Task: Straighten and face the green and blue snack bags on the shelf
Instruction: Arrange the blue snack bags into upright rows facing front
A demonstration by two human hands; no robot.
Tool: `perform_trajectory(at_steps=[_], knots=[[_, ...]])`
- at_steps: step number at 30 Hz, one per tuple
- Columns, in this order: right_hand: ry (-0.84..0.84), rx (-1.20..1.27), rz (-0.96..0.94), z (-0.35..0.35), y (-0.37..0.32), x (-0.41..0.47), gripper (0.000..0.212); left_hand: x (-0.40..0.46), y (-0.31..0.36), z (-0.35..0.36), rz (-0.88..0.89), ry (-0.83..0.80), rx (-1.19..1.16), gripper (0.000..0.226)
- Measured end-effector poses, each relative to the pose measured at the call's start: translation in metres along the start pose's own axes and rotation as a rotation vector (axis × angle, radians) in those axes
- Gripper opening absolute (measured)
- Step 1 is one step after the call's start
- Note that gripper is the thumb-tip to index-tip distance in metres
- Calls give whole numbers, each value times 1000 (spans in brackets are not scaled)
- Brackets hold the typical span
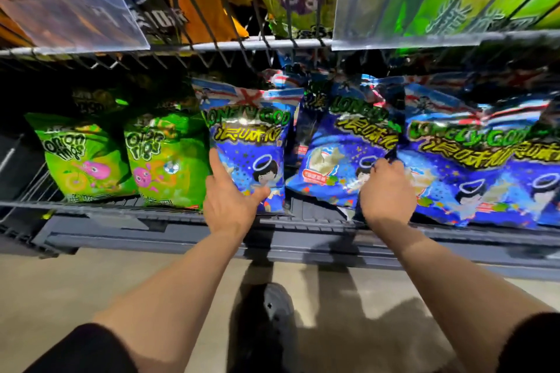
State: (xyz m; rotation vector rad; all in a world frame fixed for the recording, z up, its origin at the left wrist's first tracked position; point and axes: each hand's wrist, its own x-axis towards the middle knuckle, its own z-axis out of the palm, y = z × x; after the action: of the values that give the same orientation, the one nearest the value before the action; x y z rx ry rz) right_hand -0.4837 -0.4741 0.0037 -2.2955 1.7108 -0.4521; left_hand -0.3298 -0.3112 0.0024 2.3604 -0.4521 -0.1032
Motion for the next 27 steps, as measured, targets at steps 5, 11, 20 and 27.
perform_trajectory(at_steps=[5,11,20,27], knots=[[-170,-60,-149,3,-4,7,28,5,5,4,-65,-50,-2,130],[-85,134,-72,-13,9,-8,31,-11,33,0,185,168,48,131],[353,247,82,-56,74,6,56,-45,113,39,858,-312,313,69],[-35,425,-64,-29,101,48,77,-47,122,105,649,-516,847,75]])
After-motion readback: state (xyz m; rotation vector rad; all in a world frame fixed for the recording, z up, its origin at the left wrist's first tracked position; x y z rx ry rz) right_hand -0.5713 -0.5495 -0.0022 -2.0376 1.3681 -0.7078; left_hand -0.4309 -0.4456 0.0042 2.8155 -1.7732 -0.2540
